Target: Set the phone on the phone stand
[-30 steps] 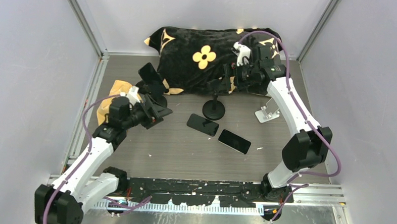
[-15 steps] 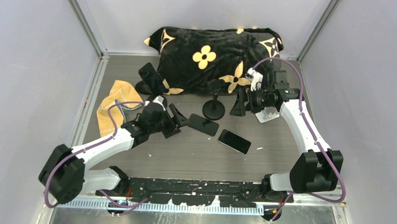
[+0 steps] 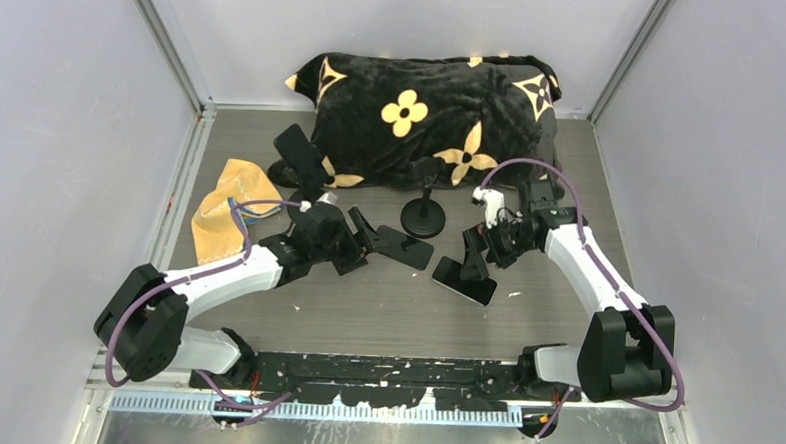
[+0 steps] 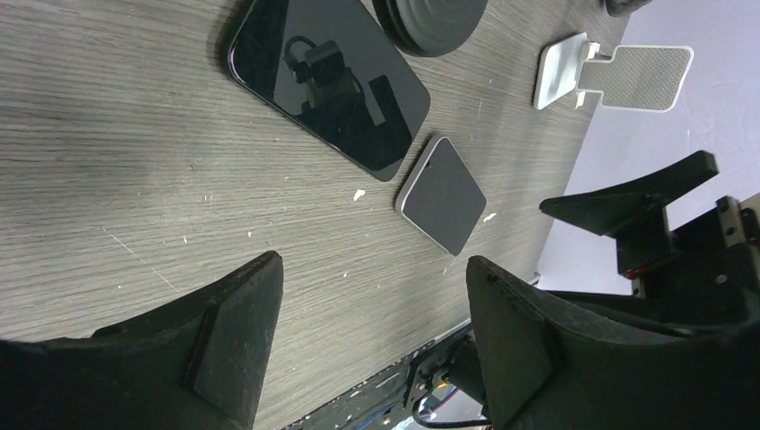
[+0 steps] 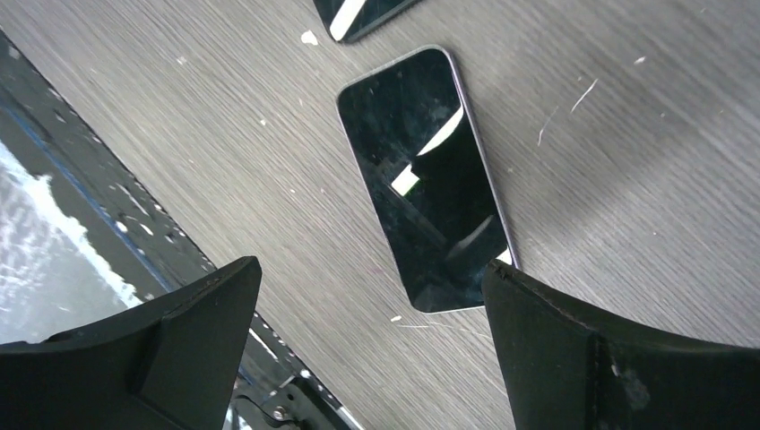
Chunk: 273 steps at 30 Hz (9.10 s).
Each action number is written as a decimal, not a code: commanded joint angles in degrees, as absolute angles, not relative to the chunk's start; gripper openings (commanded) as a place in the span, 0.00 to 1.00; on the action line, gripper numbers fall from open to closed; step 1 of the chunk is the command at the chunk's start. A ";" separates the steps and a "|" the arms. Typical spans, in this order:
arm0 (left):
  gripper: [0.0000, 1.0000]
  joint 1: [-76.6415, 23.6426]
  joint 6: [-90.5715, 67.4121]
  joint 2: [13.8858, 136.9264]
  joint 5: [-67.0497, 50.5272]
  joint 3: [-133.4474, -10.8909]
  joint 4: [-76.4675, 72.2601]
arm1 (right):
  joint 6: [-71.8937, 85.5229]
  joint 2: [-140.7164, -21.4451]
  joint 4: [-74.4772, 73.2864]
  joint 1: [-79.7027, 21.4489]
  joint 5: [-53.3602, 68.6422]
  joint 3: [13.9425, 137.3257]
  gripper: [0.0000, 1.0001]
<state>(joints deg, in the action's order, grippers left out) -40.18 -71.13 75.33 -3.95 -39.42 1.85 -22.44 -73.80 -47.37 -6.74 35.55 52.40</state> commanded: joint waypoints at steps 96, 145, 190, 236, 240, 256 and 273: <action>0.01 -49.30 -80.51 96.06 -8.01 -45.96 -35.97 | -7.66 -80.53 -42.43 -20.72 33.05 62.60 0.09; 0.00 -49.30 -8.88 66.73 -37.68 -51.76 -9.29 | -60.21 -85.99 -86.75 -29.77 58.30 91.36 0.62; 0.79 -42.11 -31.76 69.16 -0.82 -61.53 6.40 | -34.79 -72.80 -62.84 -1.68 58.79 67.80 0.01; 0.35 -49.31 -32.93 118.44 31.86 -127.34 54.42 | -25.82 -67.21 -52.21 7.56 63.46 57.92 0.01; 0.31 -49.31 -32.80 118.17 31.90 -126.12 53.79 | -25.68 -67.24 -52.16 7.56 63.54 57.92 0.01; 0.01 -48.98 -18.00 113.18 27.24 -117.28 41.64 | -27.53 -66.75 -54.01 7.65 64.58 58.58 0.01; 0.00 -45.88 -8.79 106.60 -9.10 -106.78 28.28 | -68.45 -77.67 -87.97 6.61 68.56 81.92 0.01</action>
